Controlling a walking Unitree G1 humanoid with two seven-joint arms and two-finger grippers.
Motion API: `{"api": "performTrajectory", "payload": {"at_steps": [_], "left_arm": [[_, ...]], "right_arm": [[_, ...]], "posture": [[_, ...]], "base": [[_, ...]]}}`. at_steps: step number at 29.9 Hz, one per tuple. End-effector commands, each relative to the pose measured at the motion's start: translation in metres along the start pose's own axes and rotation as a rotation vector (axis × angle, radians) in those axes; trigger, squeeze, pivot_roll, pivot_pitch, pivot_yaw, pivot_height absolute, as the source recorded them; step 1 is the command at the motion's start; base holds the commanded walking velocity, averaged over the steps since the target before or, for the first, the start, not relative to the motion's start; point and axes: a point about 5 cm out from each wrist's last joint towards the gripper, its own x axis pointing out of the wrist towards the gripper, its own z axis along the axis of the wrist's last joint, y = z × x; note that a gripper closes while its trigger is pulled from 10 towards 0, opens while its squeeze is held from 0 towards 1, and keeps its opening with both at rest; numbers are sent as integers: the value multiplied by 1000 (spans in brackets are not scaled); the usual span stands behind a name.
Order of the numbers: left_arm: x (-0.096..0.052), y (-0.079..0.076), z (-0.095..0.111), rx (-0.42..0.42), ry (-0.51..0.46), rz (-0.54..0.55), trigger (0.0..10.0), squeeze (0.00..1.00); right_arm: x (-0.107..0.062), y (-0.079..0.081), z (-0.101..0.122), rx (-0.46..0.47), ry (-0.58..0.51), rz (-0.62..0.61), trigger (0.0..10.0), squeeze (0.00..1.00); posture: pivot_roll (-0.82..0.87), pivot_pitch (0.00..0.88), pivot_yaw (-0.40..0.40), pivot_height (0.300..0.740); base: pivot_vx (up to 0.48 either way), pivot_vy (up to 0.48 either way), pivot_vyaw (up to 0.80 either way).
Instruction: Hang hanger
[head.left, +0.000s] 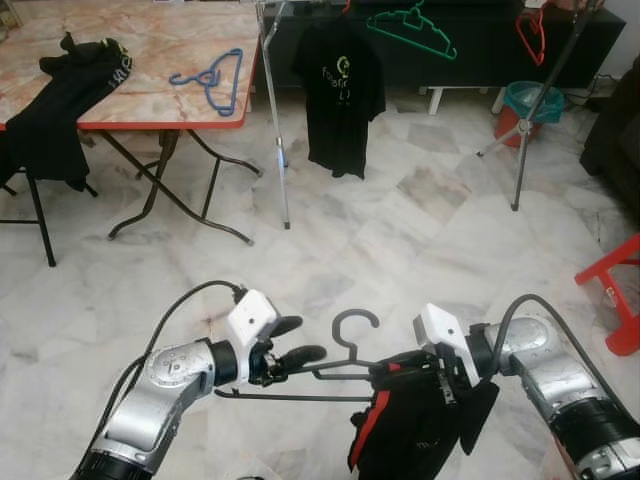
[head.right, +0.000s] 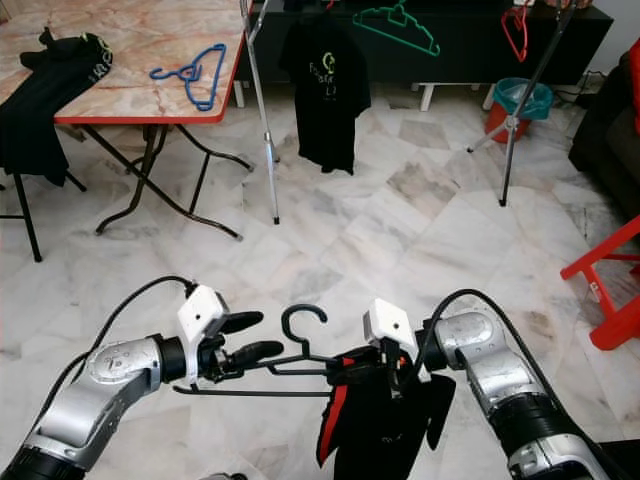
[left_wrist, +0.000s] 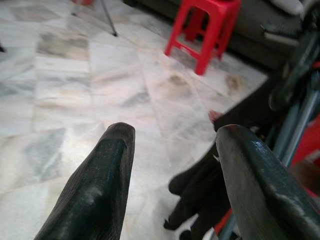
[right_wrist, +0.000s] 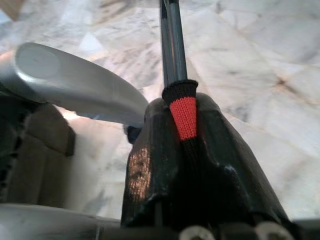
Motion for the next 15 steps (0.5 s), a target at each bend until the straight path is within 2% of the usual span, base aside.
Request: {"api": "performTrajectory", "payload": {"at_steps": [1, 6, 8, 9, 11, 13, 14, 15], "left_arm": [[-10, 3, -2, -15, 2, -2, 10000, 0], [-20, 9, 0, -37, -22, 13, 10000, 0], [-24, 20, 2, -36, -43, 96, 10000, 0], [-24, 20, 2, -36, -43, 96, 10000, 0], [-28, 28, 0, -32, -34, 163, 10000, 0], [-33, 45, -2, -16, -40, 338, 10000, 0], [-37, 56, -3, -40, -49, 456, 10000, 0], [-39, 60, -4, -58, -52, 500, 10000, 0]], "right_arm": [[-6, -5, -3, -14, 27, -71, 0, 0], [-7, -12, -10, 1, 51, -177, 0, 0], [-7, -14, -15, -8, 84, -222, 0, 0], [-7, -14, -15, -8, 84, -222, 0, 0], [-7, -14, -20, -5, 105, -242, 0, 0], [-10, -20, -22, 8, 108, -335, 0, 0], [-13, -24, -23, 20, 107, -395, 0, 0], [-14, -26, -23, 25, 105, -415, 0, 0]], "posture": [[54, 125, -43, 740], [53, 126, -42, 740], [52, 126, -41, 740], [52, 126, -41, 740], [52, 126, -43, 740], [52, 126, -43, 740], [52, 126, -43, 740], [52, 126, -43, 740]], "base": [[0, 0, 0], [0, 0, 0], [0, 0, 0], [0, 0, 0], [0, 0, 0], [0, 0, 0], [0, 0, 0], [0, 0, 0]]}}
